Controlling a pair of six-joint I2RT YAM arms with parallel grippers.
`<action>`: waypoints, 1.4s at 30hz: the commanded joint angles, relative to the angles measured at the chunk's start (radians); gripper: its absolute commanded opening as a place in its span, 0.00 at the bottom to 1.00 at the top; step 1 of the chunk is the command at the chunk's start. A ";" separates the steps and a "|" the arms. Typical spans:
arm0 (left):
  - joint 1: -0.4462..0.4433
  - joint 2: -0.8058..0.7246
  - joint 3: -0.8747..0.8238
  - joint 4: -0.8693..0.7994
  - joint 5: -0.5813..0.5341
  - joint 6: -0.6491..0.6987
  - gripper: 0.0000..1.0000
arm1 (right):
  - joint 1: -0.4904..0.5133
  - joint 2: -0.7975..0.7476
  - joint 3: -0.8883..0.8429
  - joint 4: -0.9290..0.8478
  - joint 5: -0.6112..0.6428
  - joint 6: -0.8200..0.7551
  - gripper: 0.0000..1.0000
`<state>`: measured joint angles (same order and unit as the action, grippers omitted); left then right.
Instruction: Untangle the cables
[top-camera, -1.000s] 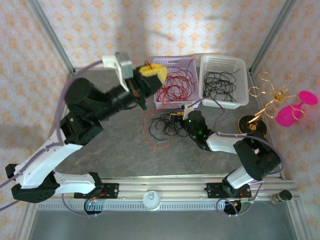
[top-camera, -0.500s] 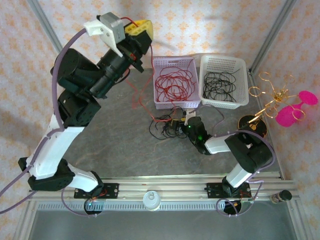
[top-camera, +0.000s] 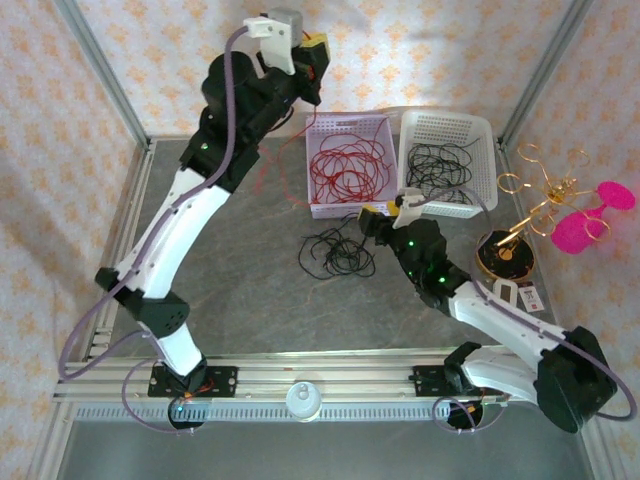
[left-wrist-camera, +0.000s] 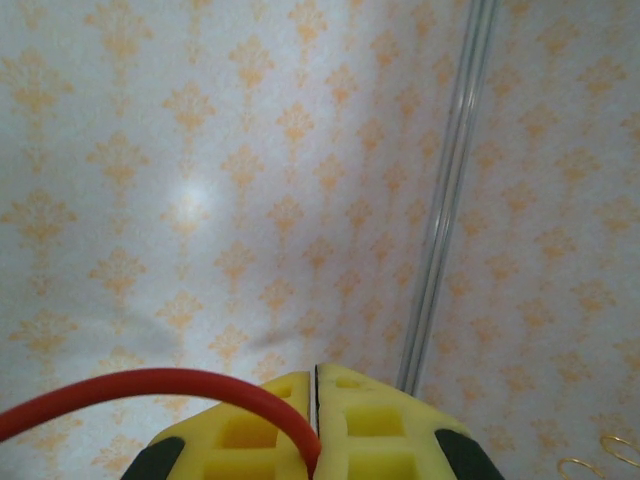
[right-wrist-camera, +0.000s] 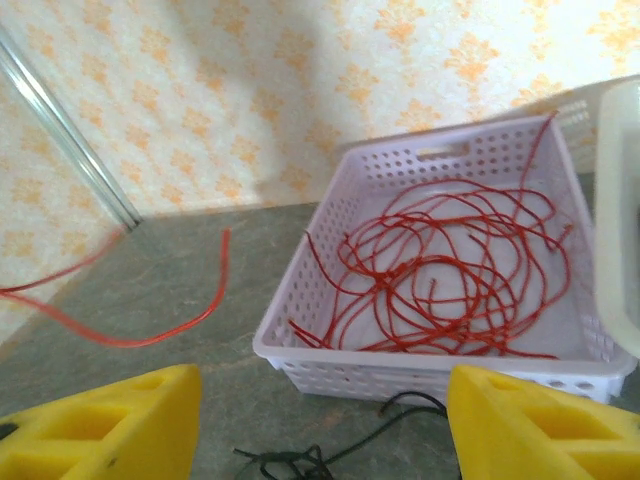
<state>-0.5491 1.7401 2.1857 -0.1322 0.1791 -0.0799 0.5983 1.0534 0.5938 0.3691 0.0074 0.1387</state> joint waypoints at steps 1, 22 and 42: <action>0.003 0.038 0.068 0.138 0.003 -0.022 0.00 | -0.006 -0.073 0.057 -0.282 0.078 0.050 0.66; 0.014 0.568 0.201 0.391 -0.033 -0.127 0.00 | -0.006 -0.258 0.247 -0.663 0.059 0.165 0.58; 0.043 0.772 0.150 0.299 -0.035 -0.354 0.00 | -0.006 -0.178 0.156 -0.641 -0.076 0.321 0.52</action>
<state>-0.5209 2.4592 2.3409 0.2077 0.1486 -0.3664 0.5945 0.8486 0.7712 -0.2695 -0.0086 0.4118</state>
